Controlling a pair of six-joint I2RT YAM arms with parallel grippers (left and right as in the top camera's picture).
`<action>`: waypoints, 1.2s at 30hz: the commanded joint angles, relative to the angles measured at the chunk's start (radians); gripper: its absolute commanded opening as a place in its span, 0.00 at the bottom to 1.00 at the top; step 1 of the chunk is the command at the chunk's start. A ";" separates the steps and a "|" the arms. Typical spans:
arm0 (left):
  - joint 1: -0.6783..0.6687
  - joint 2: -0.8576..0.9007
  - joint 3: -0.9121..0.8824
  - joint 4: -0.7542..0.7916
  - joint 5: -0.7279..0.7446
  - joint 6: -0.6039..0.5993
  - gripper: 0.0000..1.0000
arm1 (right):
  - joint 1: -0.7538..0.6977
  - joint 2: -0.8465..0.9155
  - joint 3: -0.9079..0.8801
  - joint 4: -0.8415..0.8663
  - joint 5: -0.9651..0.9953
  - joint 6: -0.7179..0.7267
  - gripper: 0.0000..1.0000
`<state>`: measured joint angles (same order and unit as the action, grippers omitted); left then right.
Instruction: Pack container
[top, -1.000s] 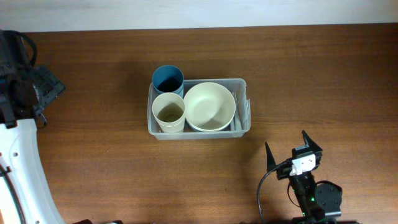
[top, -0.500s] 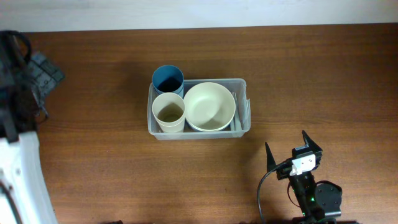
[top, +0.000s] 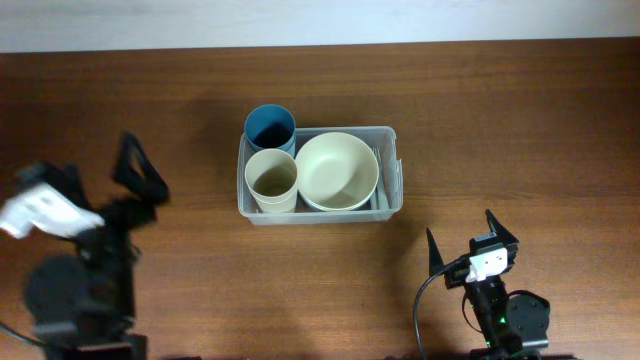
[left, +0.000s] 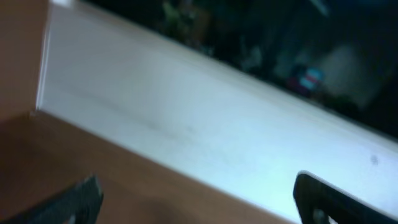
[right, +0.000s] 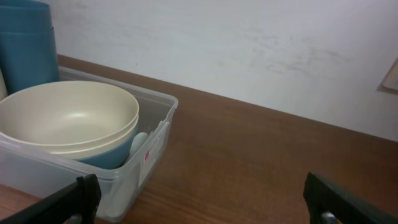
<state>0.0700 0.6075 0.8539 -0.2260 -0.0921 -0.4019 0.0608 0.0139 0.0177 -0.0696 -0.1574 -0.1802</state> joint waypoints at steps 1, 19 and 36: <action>-0.005 -0.142 -0.233 0.102 0.153 0.087 1.00 | 0.005 -0.010 -0.009 -0.001 0.011 0.004 0.99; -0.005 -0.598 -0.811 0.311 0.281 0.090 1.00 | 0.005 -0.010 -0.009 -0.001 0.011 0.004 0.99; -0.004 -0.602 -0.845 0.158 0.245 0.131 1.00 | 0.005 -0.010 -0.009 -0.001 0.012 0.004 0.99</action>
<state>0.0692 0.0154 0.0147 -0.0650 0.1577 -0.2939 0.0608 0.0120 0.0162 -0.0677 -0.1543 -0.1802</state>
